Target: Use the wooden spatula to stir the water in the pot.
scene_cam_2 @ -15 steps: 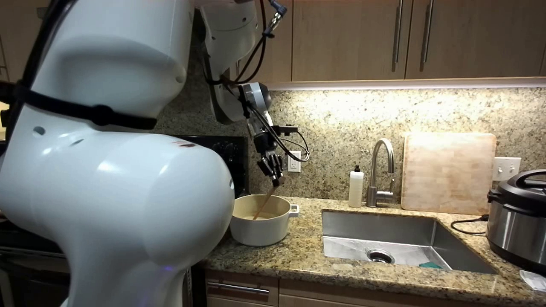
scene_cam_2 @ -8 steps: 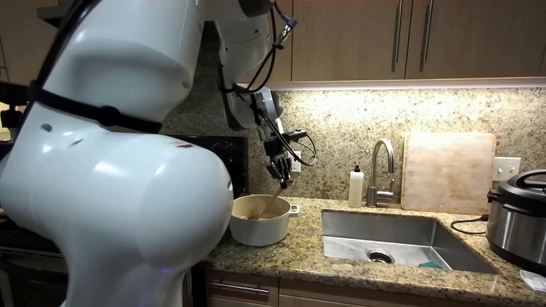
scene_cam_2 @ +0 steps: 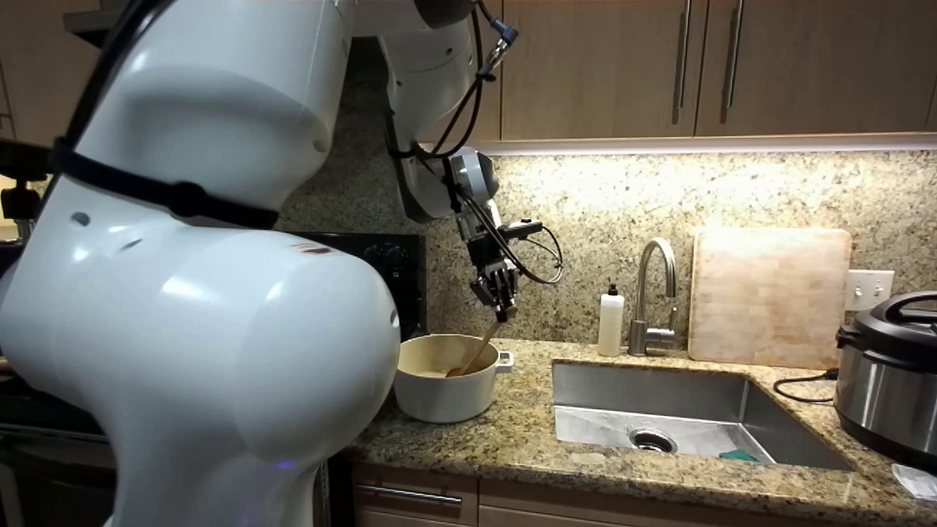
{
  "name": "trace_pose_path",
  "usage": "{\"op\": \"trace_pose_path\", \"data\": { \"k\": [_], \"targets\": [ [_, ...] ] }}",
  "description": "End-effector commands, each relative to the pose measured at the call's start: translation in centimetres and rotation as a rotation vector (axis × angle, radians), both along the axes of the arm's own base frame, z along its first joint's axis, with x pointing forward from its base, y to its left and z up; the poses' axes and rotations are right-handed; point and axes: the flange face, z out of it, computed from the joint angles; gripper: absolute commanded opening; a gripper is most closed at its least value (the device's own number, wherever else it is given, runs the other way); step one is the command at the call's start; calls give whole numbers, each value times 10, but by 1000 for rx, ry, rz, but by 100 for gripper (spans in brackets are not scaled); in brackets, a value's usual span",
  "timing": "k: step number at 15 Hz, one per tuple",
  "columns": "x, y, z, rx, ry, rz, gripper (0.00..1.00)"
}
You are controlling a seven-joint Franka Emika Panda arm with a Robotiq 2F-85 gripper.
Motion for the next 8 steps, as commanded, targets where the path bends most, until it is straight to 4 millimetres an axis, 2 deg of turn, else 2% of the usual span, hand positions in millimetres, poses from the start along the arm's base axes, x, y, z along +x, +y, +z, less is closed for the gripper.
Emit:
{"op": "trace_pose_path", "data": {
  "k": [1, 5, 8],
  "targets": [
    [-13, -13, 14, -34, -24, -65, 7],
    [-32, -19, 28, -91, -40, -106, 7],
    [-45, -18, 33, -142, 9, -54, 7]
  ]
}}
